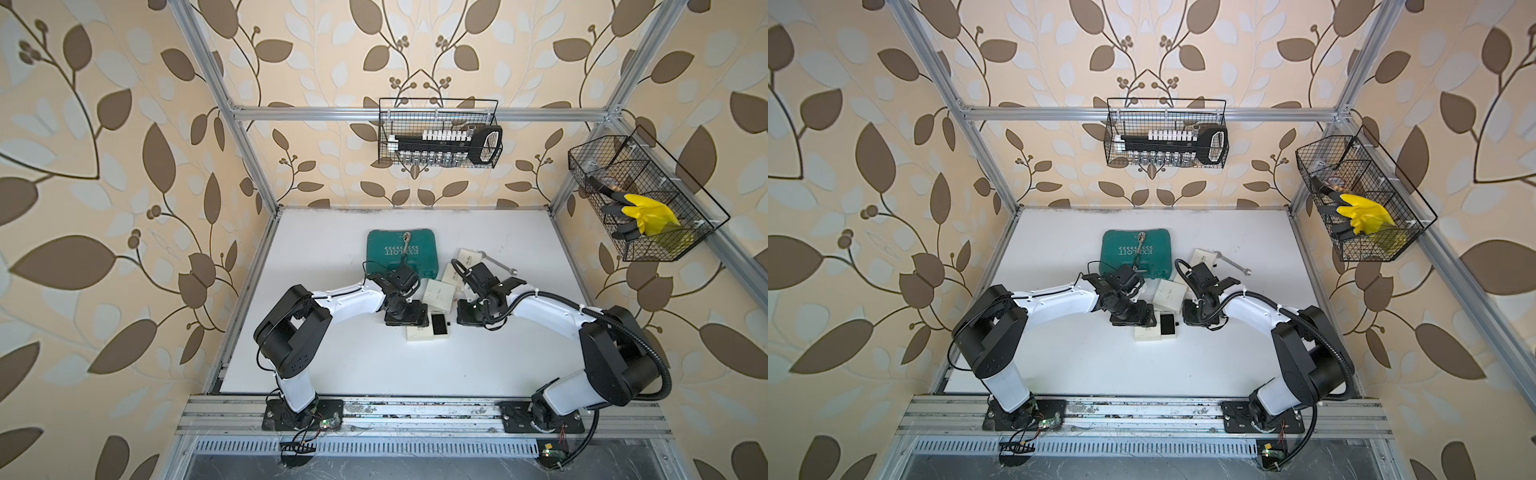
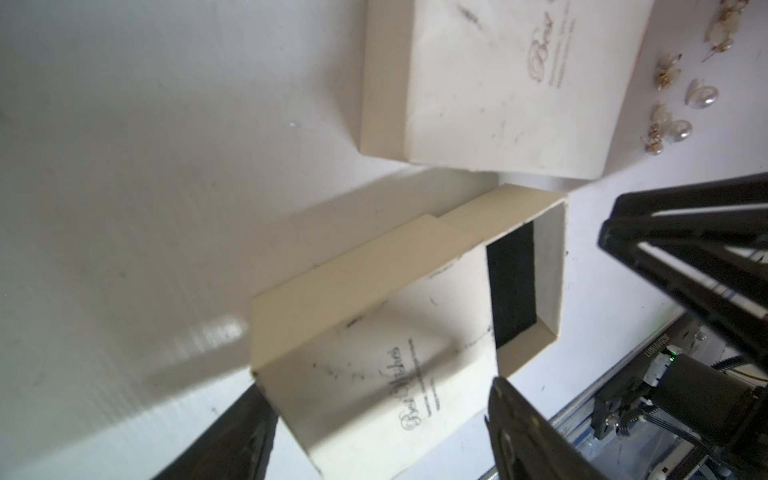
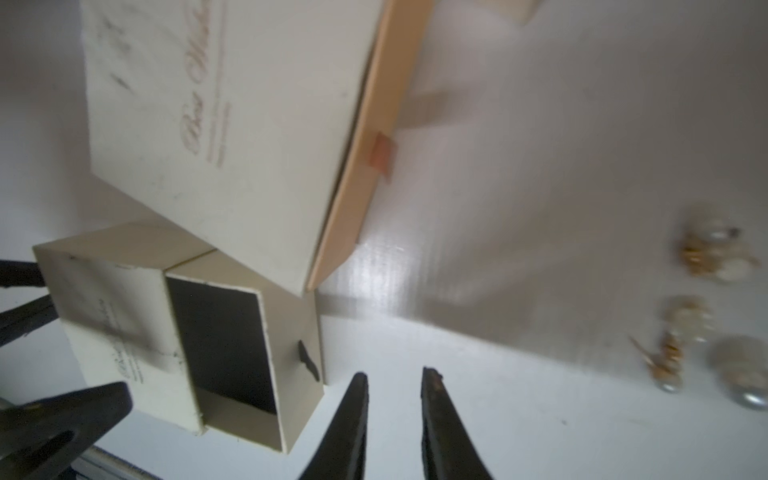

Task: Take out the earrings from the drawer-style jewelry box
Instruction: Close the drawer of the jewelry box.

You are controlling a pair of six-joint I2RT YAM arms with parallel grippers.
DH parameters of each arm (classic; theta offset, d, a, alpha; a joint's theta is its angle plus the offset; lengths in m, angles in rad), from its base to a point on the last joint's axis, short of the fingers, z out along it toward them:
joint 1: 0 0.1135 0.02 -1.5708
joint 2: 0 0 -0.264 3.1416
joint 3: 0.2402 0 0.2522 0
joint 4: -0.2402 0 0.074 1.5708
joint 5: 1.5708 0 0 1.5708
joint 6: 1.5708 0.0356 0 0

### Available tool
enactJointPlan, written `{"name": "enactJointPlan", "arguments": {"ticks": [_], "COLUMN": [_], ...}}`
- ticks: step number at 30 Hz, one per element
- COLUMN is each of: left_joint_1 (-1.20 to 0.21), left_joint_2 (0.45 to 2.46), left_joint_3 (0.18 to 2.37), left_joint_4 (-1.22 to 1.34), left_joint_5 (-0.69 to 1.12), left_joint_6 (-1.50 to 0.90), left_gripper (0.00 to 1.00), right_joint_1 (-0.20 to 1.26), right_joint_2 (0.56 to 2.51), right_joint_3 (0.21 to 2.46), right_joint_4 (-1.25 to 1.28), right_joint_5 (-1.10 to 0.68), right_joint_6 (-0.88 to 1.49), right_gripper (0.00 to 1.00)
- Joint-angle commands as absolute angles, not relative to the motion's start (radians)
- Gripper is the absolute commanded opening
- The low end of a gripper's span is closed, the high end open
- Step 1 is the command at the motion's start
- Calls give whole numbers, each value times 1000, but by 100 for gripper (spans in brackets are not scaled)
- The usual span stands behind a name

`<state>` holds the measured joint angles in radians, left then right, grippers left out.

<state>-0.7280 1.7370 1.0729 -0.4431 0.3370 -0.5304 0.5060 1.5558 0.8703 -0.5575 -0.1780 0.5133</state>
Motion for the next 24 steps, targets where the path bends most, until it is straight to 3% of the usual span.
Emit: {"name": "enactJointPlan", "arguments": {"ticks": [1, 8, 13, 19, 24], "left_joint_1": [-740, -739, -727, -691, -666], "left_joint_2": [1742, 1727, 1721, 1707, 1735], "left_joint_3": [1070, 1056, 1067, 1089, 1145], "left_joint_4": [-440, -395, -388, -402, -436], "left_joint_5": [358, 396, 411, 299, 216], "left_joint_6": [-514, -499, -490, -520, -532], "left_gripper": [81, 81, 84, 85, 88], "right_joint_1": [554, 604, 609, 604, 514], "right_joint_2": [1612, 1680, 1713, 1632, 1506], "right_joint_3": [916, 960, 978, 1005, 1011], "right_joint_4": [-513, -370, -331, -447, -511], "right_joint_5": [-299, -443, -446, -100, 137], "right_joint_6": [491, 551, 580, 585, 627], "right_gripper": [24, 24, 23, 24, 25]}}
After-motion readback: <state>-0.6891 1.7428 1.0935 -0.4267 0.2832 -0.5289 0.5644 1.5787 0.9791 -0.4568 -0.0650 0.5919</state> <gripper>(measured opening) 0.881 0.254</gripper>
